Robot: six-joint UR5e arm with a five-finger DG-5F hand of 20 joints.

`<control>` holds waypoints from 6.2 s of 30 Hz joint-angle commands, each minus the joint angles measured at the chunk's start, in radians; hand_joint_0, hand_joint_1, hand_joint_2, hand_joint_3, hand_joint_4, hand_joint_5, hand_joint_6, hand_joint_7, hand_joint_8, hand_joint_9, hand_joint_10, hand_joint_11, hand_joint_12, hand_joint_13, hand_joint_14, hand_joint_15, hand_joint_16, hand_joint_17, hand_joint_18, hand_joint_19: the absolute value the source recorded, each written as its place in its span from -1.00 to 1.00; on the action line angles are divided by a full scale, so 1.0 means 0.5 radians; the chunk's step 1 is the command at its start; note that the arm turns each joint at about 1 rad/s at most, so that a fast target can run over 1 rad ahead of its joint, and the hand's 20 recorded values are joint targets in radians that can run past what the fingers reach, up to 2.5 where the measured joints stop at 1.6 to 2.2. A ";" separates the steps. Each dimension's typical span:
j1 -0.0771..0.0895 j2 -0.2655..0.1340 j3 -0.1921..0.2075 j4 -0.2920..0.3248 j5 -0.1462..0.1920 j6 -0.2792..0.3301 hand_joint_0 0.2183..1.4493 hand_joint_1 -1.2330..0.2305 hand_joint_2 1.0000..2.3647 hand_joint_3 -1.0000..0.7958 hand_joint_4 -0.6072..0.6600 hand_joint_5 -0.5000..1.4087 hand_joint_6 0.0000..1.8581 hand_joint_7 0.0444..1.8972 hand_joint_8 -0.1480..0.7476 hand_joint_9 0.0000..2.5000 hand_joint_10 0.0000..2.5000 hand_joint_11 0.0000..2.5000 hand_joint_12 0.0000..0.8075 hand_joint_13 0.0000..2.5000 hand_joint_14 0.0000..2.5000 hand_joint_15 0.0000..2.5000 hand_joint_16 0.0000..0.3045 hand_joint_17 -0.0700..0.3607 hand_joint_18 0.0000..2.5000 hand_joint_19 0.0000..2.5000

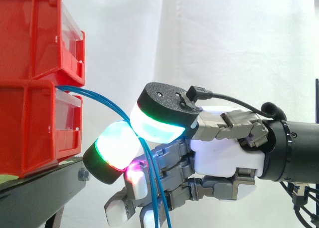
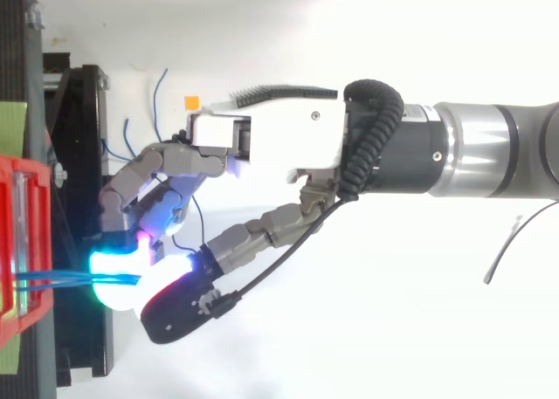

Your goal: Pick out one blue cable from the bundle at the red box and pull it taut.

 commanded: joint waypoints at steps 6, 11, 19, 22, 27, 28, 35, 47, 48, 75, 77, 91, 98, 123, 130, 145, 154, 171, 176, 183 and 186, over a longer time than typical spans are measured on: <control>-0.012 0.000 0.022 -0.014 -0.016 0.006 -0.21 -0.39 -1.00 -0.44 -0.20 -0.65 0.03 0.05 -0.17 -0.18 -0.98 -0.37 -0.29 -0.37 -0.99 -0.66 -0.73 -0.25 -0.34 -0.51; -0.021 0.000 0.050 -0.070 -0.047 0.006 -0.39 -0.33 -1.00 -0.44 0.03 -0.64 0.01 -0.16 -0.17 -0.18 -0.98 -0.37 -0.28 -0.38 -0.99 -0.66 -0.73 -0.25 -0.35 -0.49; -0.024 0.000 0.053 -0.076 -0.047 0.006 -0.53 -0.04 -1.00 -0.44 0.08 -0.64 -0.02 -0.19 -0.14 -0.19 -0.98 -0.38 -0.22 -0.38 -0.99 -0.65 -0.70 -0.20 -0.35 -0.49; -0.024 0.000 0.053 -0.076 -0.047 0.006 -0.44 0.02 -1.00 -0.44 0.05 -0.64 -0.03 -0.17 -0.16 -0.20 -0.98 -0.38 -0.25 -0.39 -0.99 -0.65 -0.72 -0.23 -0.37 -0.47; -0.024 -0.003 0.053 -0.076 -0.047 0.006 -0.38 -0.10 -0.99 -0.34 -0.03 -0.63 -0.02 -0.12 -0.16 -0.19 -0.98 -0.38 -0.27 -0.38 -0.99 -0.64 -0.73 -0.24 -0.36 -0.47; -0.024 0.000 0.053 -0.076 -0.047 0.006 -0.37 -0.14 -0.98 -0.30 -0.03 -0.63 0.00 -0.13 -0.16 -0.18 -0.98 -0.38 -0.27 -0.38 -0.98 -0.65 -0.73 -0.24 -0.36 -0.47; -0.027 0.000 0.053 -0.076 -0.047 0.006 -0.33 -0.35 -0.97 -0.17 -0.02 -0.62 0.01 0.02 -0.14 -0.17 -0.98 -0.37 -0.26 -0.38 -0.98 -0.65 -0.73 -0.24 -0.35 -0.48; -0.027 0.000 0.053 -0.079 -0.047 0.006 -0.07 -0.51 -0.98 -0.30 -0.27 -0.62 0.05 0.27 -0.16 -0.11 -0.98 -0.38 -0.32 -0.34 -0.99 -0.66 -0.75 -0.27 -0.33 -0.51; -0.027 0.000 0.053 -0.079 -0.047 0.006 -0.06 -0.51 -0.99 -0.33 -0.28 -0.62 0.05 0.29 -0.16 -0.10 -0.98 -0.38 -0.31 -0.33 -0.99 -0.66 -0.75 -0.28 -0.33 -0.51; -0.030 0.000 0.056 -0.091 -0.047 0.006 -0.33 -0.47 -1.00 -0.44 -0.26 -0.60 0.05 0.03 -0.20 -0.05 -0.98 -0.36 -0.33 -0.30 -0.98 -0.64 -0.76 -0.30 -0.32 -0.52; -0.030 0.000 0.062 -0.094 -0.047 0.006 -0.35 -0.42 -1.00 -0.44 -0.24 -0.60 0.05 -0.01 -0.21 -0.06 -0.98 -0.37 -0.32 -0.30 -0.98 -0.64 -0.76 -0.29 -0.32 -0.50; -0.030 0.000 0.071 -0.097 -0.047 0.006 -0.39 -0.26 -0.99 -0.33 -0.08 -0.60 0.00 0.06 -0.18 -0.13 -0.98 -0.43 -0.26 -0.35 -0.98 -0.63 -0.72 -0.23 -0.35 -0.45; -0.030 0.000 0.074 -0.097 -0.047 0.006 -0.41 -0.18 -0.99 -0.34 -0.01 -0.61 -0.01 0.03 -0.16 -0.15 -0.98 -0.42 -0.25 -0.37 -0.98 -0.62 -0.71 -0.22 -0.38 -0.43; -0.030 0.000 0.074 -0.088 -0.047 0.006 -0.35 -0.34 -0.97 0.00 -0.06 -0.61 0.00 0.24 -0.11 -0.13 -0.98 -0.39 -0.25 -0.36 -0.99 -0.64 -0.72 -0.22 -0.35 -0.45; -0.030 0.000 0.077 -0.097 -0.047 0.006 -0.10 -0.46 -0.97 -0.20 -0.27 -0.63 0.05 0.28 -0.17 -0.13 -0.98 -0.37 -0.30 -0.34 -0.99 -0.64 -0.74 -0.26 -0.35 -0.48; -0.033 0.000 0.096 -0.119 -0.047 0.006 -0.09 -0.53 -1.00 -0.44 -0.42 -0.61 0.06 0.26 -0.19 -0.05 -0.98 -0.36 -0.35 -0.30 -0.98 -0.65 -0.76 -0.30 -0.30 -0.53; -0.030 0.000 0.093 -0.140 -0.044 0.006 -0.30 -0.41 -1.00 -0.44 -0.25 -0.60 0.06 -0.05 -0.20 -0.06 -0.98 -0.36 -0.33 -0.31 -0.98 -0.63 -0.76 -0.29 -0.31 -0.49; -0.033 0.000 0.096 -0.140 -0.034 0.006 -0.43 0.12 -0.98 -0.21 0.11 -0.57 -0.09 0.14 -0.15 -0.07 -0.98 -0.48 -0.23 -0.33 -0.98 -0.62 -0.70 -0.20 -0.34 -0.42; -0.030 0.000 0.096 -0.140 -0.044 0.006 -0.43 0.11 -0.97 -0.19 0.06 -0.58 -0.08 0.10 -0.13 -0.08 -0.98 -0.46 -0.22 -0.32 -0.99 -0.62 -0.70 -0.20 -0.34 -0.41; -0.030 0.000 0.096 -0.140 -0.047 0.015 -0.46 -0.11 -0.97 -0.13 0.04 -0.59 -0.07 0.09 -0.13 -0.08 -0.98 -0.44 -0.22 -0.32 -0.99 -0.62 -0.70 -0.21 -0.32 -0.43; -0.033 0.000 0.096 -0.137 -0.047 0.015 -0.47 -0.20 -0.97 -0.11 0.04 -0.60 -0.05 0.07 -0.13 -0.11 -0.98 -0.42 -0.22 -0.32 -0.98 -0.62 -0.70 -0.20 -0.32 -0.44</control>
